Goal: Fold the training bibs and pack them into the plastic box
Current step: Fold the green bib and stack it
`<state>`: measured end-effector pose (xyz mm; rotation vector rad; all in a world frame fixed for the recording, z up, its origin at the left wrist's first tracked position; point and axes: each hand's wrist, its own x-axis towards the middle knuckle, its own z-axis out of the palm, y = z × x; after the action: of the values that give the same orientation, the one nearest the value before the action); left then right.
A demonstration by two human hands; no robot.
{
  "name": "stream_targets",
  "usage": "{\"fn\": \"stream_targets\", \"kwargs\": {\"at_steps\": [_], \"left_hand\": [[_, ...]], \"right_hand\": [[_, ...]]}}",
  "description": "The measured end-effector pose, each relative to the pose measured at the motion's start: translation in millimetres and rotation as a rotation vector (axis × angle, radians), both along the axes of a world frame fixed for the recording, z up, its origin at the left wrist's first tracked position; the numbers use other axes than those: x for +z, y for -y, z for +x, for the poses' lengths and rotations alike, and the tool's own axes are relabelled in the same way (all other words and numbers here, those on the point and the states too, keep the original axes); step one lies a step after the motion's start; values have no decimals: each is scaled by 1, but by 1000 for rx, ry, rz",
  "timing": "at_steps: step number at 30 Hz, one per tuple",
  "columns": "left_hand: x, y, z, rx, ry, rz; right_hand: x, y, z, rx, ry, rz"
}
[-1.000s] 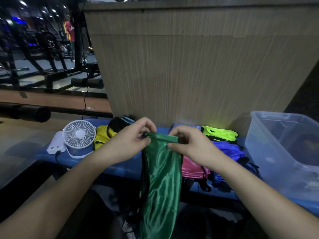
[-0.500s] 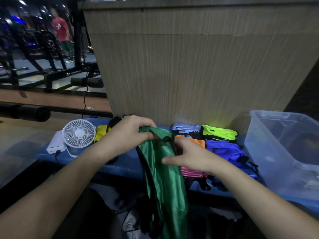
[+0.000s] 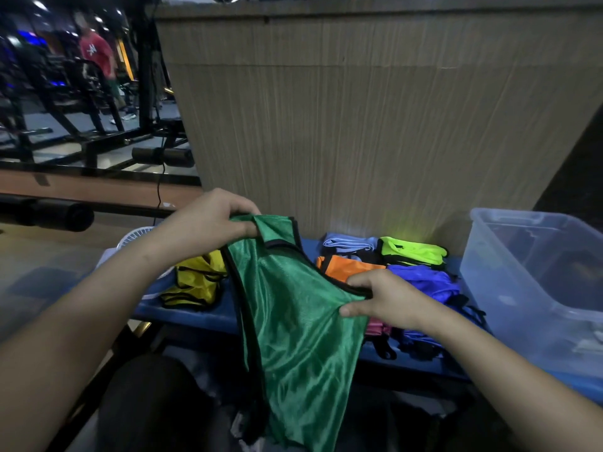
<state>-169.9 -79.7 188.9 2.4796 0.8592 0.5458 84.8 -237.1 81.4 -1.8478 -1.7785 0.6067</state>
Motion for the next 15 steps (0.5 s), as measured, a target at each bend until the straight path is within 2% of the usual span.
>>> {"fn": "stream_targets", "kwargs": {"at_steps": [3,8,15], "left_hand": [[3,-5,-2,47,39,-13],[-2,-1,10,98,136,-109],[5,-7,17,13,215,-104]], "right_hand": [[8,2,4,-63,-55,88],[14,6,6,-104,-185,109],[28,12,15,-148,-218,104]]}}
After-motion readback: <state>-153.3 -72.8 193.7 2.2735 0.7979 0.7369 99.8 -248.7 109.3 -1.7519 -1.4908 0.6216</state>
